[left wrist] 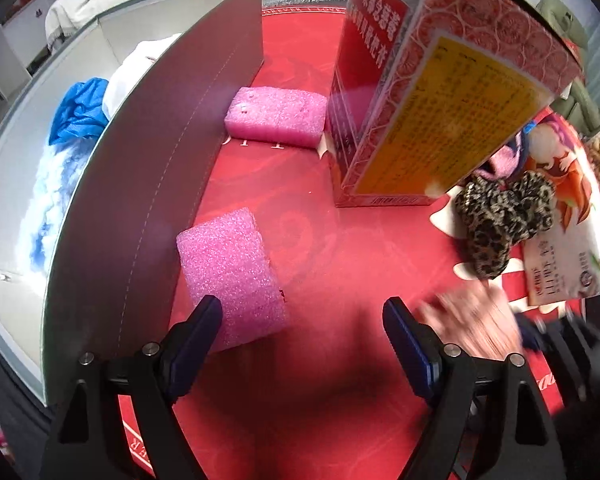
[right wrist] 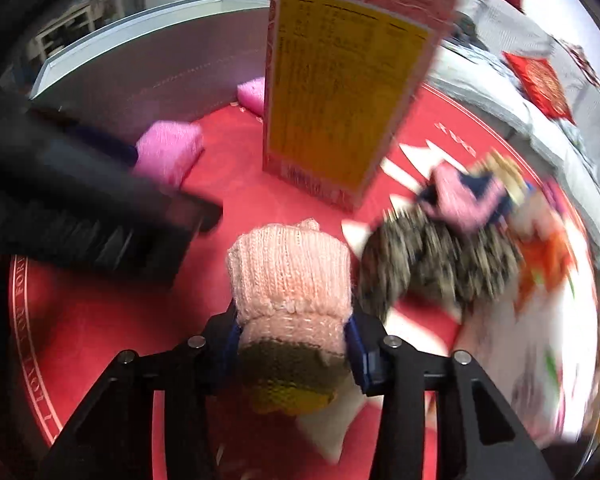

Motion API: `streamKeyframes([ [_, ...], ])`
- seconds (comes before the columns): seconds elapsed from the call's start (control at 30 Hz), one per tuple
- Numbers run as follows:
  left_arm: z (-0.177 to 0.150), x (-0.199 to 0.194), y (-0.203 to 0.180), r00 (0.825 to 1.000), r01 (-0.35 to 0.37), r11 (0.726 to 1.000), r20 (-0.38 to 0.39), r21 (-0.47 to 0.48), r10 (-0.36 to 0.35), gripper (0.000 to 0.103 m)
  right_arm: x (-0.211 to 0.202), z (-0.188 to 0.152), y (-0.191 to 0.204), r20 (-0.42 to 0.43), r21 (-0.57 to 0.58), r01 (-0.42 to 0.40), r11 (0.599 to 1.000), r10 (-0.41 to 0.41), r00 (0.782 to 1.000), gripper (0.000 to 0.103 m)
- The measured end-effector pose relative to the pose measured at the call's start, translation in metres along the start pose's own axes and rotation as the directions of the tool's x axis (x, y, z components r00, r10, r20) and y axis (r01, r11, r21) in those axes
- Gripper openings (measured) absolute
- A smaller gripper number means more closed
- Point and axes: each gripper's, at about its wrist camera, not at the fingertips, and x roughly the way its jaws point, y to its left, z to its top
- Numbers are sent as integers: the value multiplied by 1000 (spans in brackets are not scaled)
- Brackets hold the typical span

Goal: Organize soft objects
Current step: 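Grasp the pink foam sponge with the left tool while the right tool grasps the pink knit sock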

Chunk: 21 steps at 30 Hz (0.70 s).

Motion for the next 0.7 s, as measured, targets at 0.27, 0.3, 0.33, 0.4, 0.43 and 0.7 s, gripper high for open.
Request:
streamKeyframes([
  [0.27,-17,9,-45,995,-98,981,5,170,99,83,-39,-63,-3,-70,278,96,956,-80,994,48],
  [0.3,-21,8,-54,996,-90,973,14,211,89,83,-39,-69,-6,-88,313,115,943,-91,992,48],
  [0.33,-24,8,-60,997,-80,968,18,238,78,83,-40,-75,-11,-89,352,120,928,-94,992,49],
  [0.4,-29,5,-67,997,-76,960,28,271,71,83,-42,-80,-15,-82,389,114,914,-88,993,49],
  [0.43,-30,5,-67,996,-86,959,33,271,80,83,-43,-78,-15,-85,388,122,914,-96,992,49],
  [0.7,-2,16,-30,999,-52,994,14,98,51,83,-34,-77,-26,-89,372,132,919,-106,990,52],
])
